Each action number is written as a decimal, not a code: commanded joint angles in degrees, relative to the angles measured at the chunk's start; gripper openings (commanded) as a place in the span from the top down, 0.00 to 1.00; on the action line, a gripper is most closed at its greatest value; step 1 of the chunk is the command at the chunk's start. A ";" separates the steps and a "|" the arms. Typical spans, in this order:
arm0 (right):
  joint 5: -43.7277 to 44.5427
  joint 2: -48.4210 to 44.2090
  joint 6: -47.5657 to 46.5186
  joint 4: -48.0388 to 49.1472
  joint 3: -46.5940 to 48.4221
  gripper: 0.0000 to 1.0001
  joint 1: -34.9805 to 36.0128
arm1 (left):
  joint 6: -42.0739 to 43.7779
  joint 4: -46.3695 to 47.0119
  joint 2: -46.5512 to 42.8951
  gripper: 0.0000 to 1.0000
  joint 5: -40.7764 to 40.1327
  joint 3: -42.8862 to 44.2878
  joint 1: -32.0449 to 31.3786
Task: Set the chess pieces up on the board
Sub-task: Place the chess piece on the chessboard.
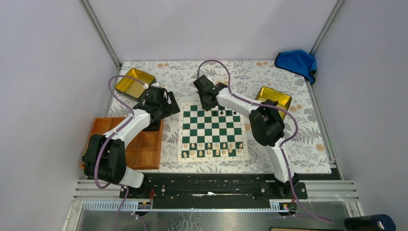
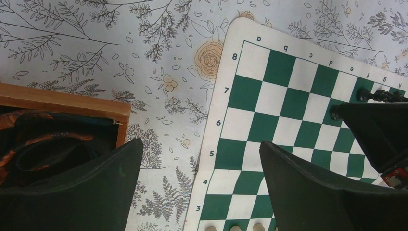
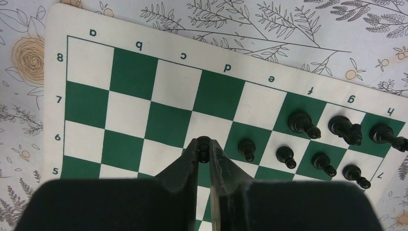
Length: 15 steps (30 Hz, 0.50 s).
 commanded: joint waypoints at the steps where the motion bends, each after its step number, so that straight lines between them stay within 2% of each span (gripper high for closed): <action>1: 1.22 0.82 -1.00 1.35 -0.20 1.00 0.52 | -0.24 2.59 -0.58 0.01 0.08 -0.46 0.41; 15: 1.16 1.69 -1.27 2.40 -2.34 1.00 0.52 | -0.08 2.68 0.22 0.01 0.05 -0.54 0.42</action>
